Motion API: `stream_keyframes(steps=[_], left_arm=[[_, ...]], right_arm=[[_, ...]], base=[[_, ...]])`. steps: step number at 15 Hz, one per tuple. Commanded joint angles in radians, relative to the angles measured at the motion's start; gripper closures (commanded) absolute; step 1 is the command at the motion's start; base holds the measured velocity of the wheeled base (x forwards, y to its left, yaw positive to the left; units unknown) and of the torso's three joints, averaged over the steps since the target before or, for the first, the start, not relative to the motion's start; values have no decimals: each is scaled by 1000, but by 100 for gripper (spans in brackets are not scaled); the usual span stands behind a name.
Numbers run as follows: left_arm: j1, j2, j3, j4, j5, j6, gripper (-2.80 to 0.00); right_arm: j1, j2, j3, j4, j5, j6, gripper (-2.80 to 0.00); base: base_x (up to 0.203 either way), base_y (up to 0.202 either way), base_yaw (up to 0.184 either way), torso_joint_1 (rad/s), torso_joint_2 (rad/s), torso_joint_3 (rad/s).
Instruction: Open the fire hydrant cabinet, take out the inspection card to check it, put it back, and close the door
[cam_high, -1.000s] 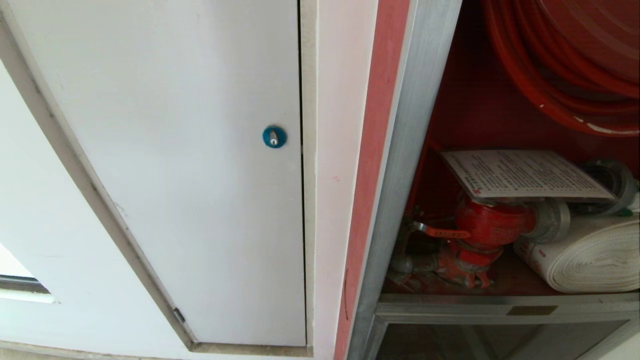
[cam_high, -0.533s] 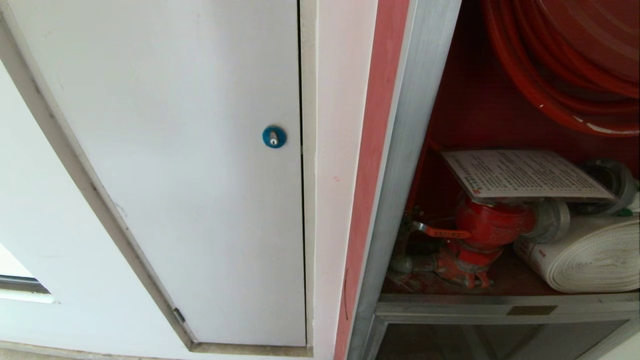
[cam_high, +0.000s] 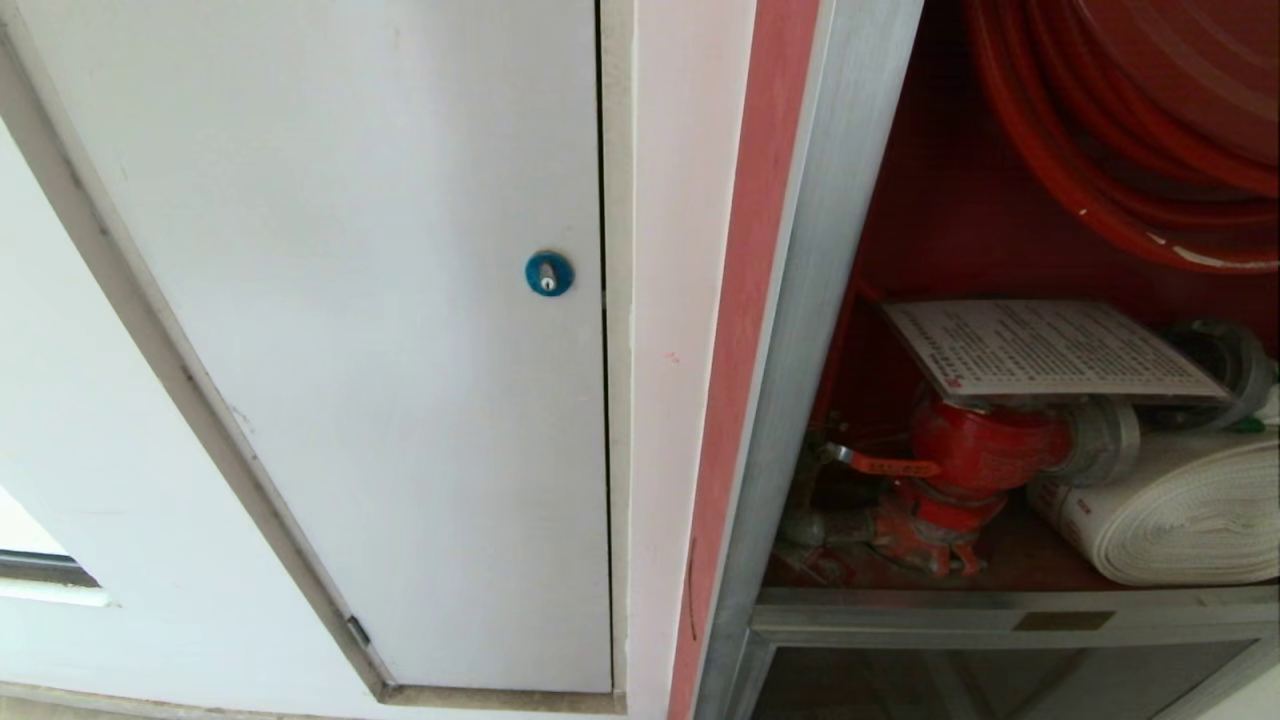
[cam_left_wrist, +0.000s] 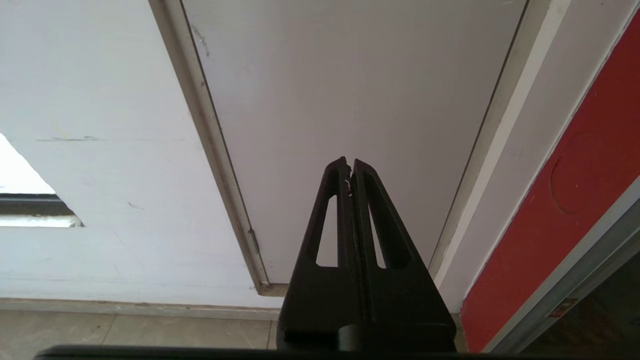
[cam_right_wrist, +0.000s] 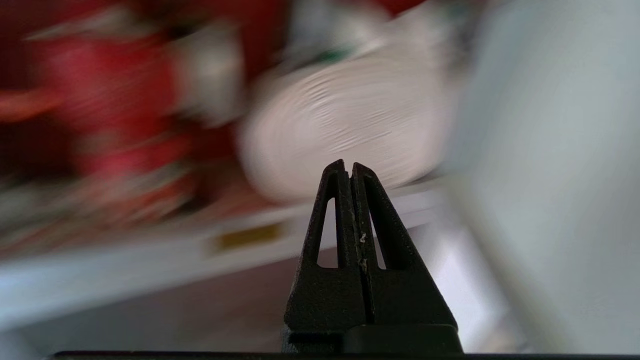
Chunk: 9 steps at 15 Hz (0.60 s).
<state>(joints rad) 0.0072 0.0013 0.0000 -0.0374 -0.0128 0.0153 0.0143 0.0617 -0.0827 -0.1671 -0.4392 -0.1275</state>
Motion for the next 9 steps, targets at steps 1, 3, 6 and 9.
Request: stream_keyframes(steps=[1, 3, 6, 9], left_arm=[[0, 0, 14, -1, -1, 0, 0], [0, 0, 14, -1, 0, 0, 0], [0, 0, 14, 1, -1, 0, 0], [0, 0, 14, 0, -1, 0, 0]], right_arm=[[-1, -58, -4, 92, 101, 68, 0], [-2, -60, -4, 130, 209, 142, 0], [-5, -60, 0, 203, 395, 156, 0], [-7, -60, 31, 221, 401, 155, 0]], base=[[0, 0, 0, 0, 0, 0], [0, 0, 0, 0, 0, 0], [0, 0, 0, 0, 0, 0], [0, 0, 0, 0, 0, 0]])
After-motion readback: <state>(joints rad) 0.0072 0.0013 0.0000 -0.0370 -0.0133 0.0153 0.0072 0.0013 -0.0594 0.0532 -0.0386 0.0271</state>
